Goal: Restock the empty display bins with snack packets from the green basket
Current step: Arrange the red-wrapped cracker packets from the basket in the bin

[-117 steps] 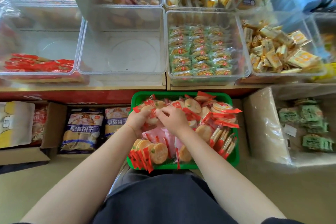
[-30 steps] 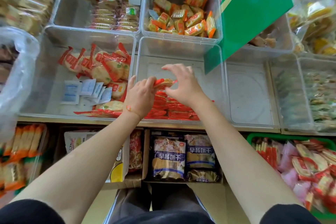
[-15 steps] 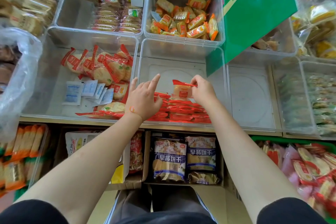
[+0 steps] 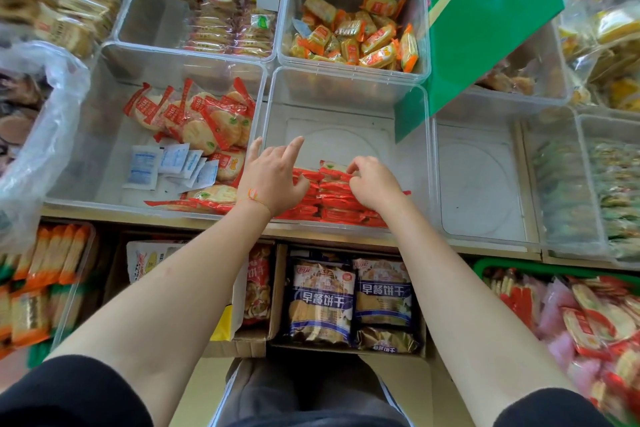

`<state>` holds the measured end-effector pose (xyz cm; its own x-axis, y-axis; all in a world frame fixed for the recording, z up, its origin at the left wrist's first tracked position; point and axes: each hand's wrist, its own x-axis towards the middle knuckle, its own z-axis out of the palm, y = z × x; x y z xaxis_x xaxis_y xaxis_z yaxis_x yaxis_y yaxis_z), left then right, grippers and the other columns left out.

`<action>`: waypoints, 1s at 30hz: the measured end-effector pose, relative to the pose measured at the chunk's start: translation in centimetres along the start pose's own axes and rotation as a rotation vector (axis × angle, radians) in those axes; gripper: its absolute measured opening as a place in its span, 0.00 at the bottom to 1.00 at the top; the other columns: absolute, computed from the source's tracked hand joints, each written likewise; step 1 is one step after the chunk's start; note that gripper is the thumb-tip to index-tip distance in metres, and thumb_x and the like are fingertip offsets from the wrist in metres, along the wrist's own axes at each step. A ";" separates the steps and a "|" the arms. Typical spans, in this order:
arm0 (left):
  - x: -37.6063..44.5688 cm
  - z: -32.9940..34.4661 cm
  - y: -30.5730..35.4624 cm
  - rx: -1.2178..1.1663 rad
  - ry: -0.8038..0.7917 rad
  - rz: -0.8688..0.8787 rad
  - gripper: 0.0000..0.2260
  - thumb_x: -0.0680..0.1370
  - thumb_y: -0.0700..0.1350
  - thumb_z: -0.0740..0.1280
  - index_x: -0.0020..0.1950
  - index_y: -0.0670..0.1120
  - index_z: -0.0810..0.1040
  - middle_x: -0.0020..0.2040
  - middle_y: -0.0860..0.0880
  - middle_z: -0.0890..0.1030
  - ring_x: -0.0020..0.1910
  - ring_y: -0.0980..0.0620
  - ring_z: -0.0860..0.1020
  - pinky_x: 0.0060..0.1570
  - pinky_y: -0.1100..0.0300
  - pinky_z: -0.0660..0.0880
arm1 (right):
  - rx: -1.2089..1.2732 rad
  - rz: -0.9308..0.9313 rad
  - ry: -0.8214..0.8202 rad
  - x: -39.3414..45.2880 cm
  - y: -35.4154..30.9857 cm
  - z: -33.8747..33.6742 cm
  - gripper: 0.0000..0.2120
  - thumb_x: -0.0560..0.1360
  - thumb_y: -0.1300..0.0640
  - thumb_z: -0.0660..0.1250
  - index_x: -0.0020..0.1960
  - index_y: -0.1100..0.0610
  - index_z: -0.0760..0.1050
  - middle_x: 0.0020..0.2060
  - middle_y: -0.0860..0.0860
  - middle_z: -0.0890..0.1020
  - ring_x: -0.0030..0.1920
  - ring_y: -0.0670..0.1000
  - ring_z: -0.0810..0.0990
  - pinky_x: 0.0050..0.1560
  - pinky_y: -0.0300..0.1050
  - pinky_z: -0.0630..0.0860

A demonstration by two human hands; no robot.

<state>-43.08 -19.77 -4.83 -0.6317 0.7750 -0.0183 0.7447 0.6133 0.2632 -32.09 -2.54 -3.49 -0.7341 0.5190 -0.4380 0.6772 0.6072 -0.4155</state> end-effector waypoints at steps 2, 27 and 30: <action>0.1 -0.1 0.1 0.013 -0.018 0.008 0.29 0.76 0.55 0.59 0.76 0.48 0.63 0.56 0.48 0.81 0.59 0.47 0.77 0.75 0.43 0.53 | 0.081 -0.047 0.165 -1.8 0.0 0.5 0.13 0.78 0.62 0.57 0.58 0.57 0.77 0.58 0.54 0.75 0.57 0.54 0.73 0.57 0.50 0.73; -14.0 10.3 34.2 -0.280 -0.515 0.022 0.11 0.78 0.47 0.62 0.55 0.50 0.81 0.54 0.49 0.83 0.54 0.47 0.80 0.52 0.56 0.76 | 0.157 0.184 0.218 -22.9 32.2 -1.8 0.15 0.73 0.64 0.62 0.58 0.57 0.77 0.57 0.59 0.76 0.59 0.60 0.74 0.59 0.49 0.70; -14.6 12.5 40.1 -0.400 -0.561 -0.124 0.12 0.78 0.44 0.64 0.60 0.47 0.81 0.57 0.46 0.82 0.57 0.47 0.79 0.56 0.57 0.73 | 0.137 0.191 0.092 -23.3 38.1 -3.4 0.26 0.75 0.62 0.64 0.72 0.52 0.67 0.67 0.59 0.68 0.64 0.62 0.72 0.61 0.51 0.72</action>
<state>-1.30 -4.61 -6.05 -0.4201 0.7307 -0.5381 0.4702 0.6825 0.5596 10.63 10.57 -6.46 -0.5893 0.6728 -0.4472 0.8000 0.4086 -0.4394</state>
